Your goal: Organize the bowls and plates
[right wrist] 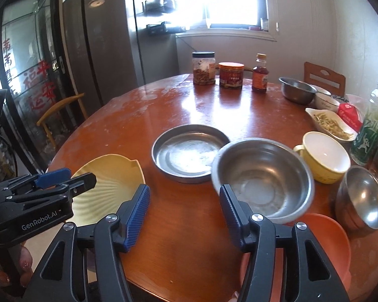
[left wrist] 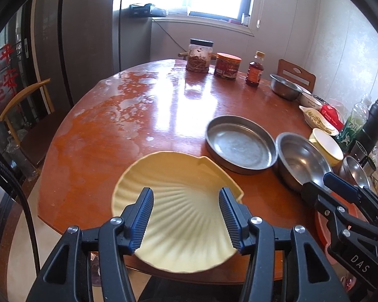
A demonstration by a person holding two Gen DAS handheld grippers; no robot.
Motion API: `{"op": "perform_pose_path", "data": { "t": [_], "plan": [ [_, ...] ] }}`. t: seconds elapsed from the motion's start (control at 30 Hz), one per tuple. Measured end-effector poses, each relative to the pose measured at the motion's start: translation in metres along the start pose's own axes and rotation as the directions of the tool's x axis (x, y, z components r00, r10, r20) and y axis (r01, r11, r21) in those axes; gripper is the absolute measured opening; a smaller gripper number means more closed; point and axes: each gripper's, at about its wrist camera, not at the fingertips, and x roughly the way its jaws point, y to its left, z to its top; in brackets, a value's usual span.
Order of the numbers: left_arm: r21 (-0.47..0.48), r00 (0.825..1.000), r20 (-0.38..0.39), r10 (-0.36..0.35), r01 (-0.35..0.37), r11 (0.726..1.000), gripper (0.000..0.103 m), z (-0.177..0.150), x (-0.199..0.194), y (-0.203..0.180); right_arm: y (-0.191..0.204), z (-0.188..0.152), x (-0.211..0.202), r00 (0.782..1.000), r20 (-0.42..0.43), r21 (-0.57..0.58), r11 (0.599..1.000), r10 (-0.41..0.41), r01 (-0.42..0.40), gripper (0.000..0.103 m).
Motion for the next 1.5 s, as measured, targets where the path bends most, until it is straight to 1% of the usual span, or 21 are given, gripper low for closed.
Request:
{"op": "perform_pose_path", "data": {
  "t": [0.13, 0.37, 0.57, 0.77, 0.97, 1.13, 1.17, 1.23, 1.3, 1.37, 1.5],
  "plan": [
    [0.03, 1.0, -0.015, -0.017, 0.018, 0.999, 0.054, -0.003, 0.0, -0.021, -0.018, -0.002, -0.013, 1.0, 0.012, 0.033, 0.999, -0.017, 0.017, 0.063],
    [0.098, 0.998, -0.034, -0.049, 0.052, 0.994, 0.054, -0.008, 0.0, -0.059, -0.059, -0.007, -0.036, 0.999, 0.026, 0.105, 0.993, -0.048, 0.045, 0.064],
    [0.151, 0.996, -0.058, -0.071, 0.079, 0.985, 0.054, -0.013, 0.005, -0.091, -0.106, -0.021, -0.061, 0.989, 0.031, 0.174, 0.975, -0.144, 0.137, 0.068],
    [0.197, 0.993, -0.085, -0.084, 0.099, 0.975, 0.054, -0.021, 0.007, -0.117, -0.144, -0.035, -0.074, 0.982, 0.017, 0.25, 0.952, -0.187, 0.177, 0.068],
    [0.225, 0.991, -0.106, -0.08, 0.102, 0.969, 0.054, -0.025, 0.011, -0.135, -0.161, -0.049, -0.077, 0.985, 0.005, 0.278, 0.946, -0.175, 0.166, 0.069],
    [0.235, 0.986, -0.135, -0.102, 0.132, 0.963, 0.055, -0.028, 0.016, -0.147, -0.168, -0.057, -0.073, 0.988, -0.024, 0.284, 0.947, -0.151, 0.152, 0.076],
    [0.234, 0.983, -0.145, -0.112, 0.144, 0.962, 0.055, -0.029, 0.017, -0.15, -0.169, -0.06, -0.071, 0.989, -0.031, 0.283, 0.948, -0.145, 0.148, 0.076],
    [0.236, 0.981, -0.153, -0.12, 0.154, 0.96, 0.06, -0.031, 0.019, -0.154, -0.171, -0.063, -0.068, 0.989, -0.05, 0.275, 0.95, -0.14, 0.148, 0.077],
    [0.243, 0.979, -0.161, -0.122, 0.159, 0.957, 0.061, -0.033, 0.021, -0.159, -0.174, -0.067, -0.065, 0.988, -0.065, 0.279, 0.948, -0.139, 0.152, 0.077],
    [0.244, 0.973, -0.186, -0.139, 0.183, 0.952, 0.063, -0.035, 0.026, -0.164, -0.178, -0.071, -0.062, 0.988, -0.079, 0.291, 0.945, -0.134, 0.151, 0.077],
    [0.238, 0.955, -0.246, -0.163, 0.223, 0.945, 0.063, -0.041, 0.035, -0.169, -0.181, -0.077, -0.059, 0.989, -0.097, 0.305, 0.942, -0.115, 0.14, 0.077]
  ]
}}
